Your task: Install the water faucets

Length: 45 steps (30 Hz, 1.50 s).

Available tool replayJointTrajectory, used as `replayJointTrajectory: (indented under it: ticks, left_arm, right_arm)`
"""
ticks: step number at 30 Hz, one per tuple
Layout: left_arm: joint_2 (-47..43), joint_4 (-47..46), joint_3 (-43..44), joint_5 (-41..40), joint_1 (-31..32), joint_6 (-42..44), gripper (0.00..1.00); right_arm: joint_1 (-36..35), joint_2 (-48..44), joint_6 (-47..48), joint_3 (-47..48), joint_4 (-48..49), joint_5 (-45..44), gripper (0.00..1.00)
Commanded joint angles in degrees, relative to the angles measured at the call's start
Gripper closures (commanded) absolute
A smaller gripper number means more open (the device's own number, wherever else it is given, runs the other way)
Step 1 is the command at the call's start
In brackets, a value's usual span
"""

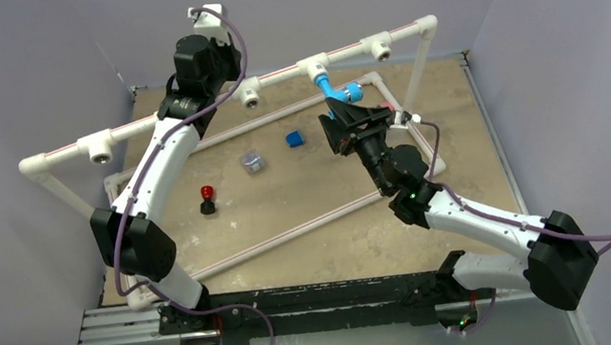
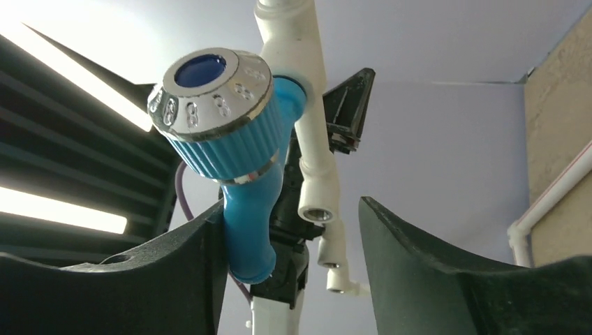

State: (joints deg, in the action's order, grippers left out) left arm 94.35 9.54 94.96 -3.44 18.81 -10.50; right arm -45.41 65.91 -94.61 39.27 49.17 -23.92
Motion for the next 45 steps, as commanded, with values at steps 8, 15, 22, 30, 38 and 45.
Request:
replayJointTrajectory:
  ticks: [8, 15, 22, 30, 38, 45]
  left_arm:
    - [2.3, 4.1, -2.4, 0.5, -0.1, -0.3, 1.00]
    - [2.8, 4.2, -2.2, 0.9, -0.1, -0.4, 1.00]
    - [2.8, 4.2, -2.2, 0.6, -0.1, -0.2, 1.00]
    - [3.2, 4.3, -2.1, 1.0, -0.1, -0.5, 1.00]
    - [3.8, 4.3, -1.6, 1.2, -0.1, -0.2, 1.00]
    - [4.2, 4.5, -1.5, 1.7, -0.1, -0.1, 1.00]
  right_arm:
    - [-0.5, -8.1, 17.7, -2.5, -8.3, 3.7, 0.22]
    - [-0.3, -17.1, 39.2, -2.3, -12.7, 1.9, 0.21]
    - [-0.3, -20.1, 77.0, 6.8, -27.5, 0.0, 0.19]
    - [-0.3, -22.0, 121.4, 8.3, -33.0, 6.9, 0.19]
    - [-0.5, -19.6, 155.8, 7.6, -26.3, 8.7, 0.16]
    - [-2.0, -13.4, 173.6, 8.6, -18.5, 10.7, 0.16]
